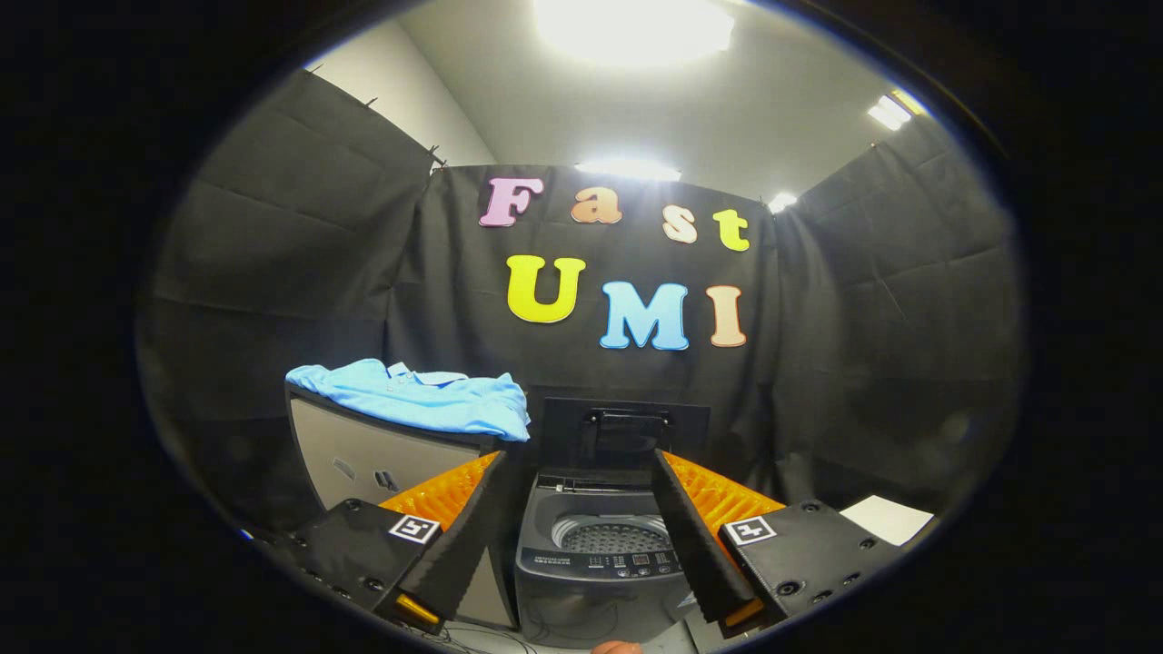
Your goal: Put the clothes into the washing machine and then close the washing machine lid.
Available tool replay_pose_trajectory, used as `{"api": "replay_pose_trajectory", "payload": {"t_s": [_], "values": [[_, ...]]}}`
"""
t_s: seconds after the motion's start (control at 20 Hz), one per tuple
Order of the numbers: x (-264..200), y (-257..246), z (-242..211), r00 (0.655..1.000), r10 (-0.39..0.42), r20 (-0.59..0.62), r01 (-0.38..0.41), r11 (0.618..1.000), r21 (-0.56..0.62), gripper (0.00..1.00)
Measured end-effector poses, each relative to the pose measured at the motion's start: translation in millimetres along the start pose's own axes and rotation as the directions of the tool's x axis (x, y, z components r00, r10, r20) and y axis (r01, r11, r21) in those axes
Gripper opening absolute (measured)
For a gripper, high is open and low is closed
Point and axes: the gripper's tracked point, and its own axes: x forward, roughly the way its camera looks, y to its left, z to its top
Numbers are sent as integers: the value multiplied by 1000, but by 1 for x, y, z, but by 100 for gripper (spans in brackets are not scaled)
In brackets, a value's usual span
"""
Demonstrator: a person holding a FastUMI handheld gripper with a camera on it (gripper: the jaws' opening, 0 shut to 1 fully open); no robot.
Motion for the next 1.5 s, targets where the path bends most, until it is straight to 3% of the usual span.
{"api": "replay_pose_trajectory", "payload": {"t_s": [0.4, 0.6, 0.7, 1.1, 1.5], "values": [[9, 4, 11, 1000, 12, 13, -12, 1000, -3, 98], [23, 16, 23, 997, 77, 9, -77, 997, -11, 98], [31, 29, 20, 989, 138, -53, -136, 990, 27, 98], [73, 25, 90, 995, 72, -70, -76, 996, -53, 98], [110, 69, 149, 970, 161, -183, -162, 987, 8, 98]]}}
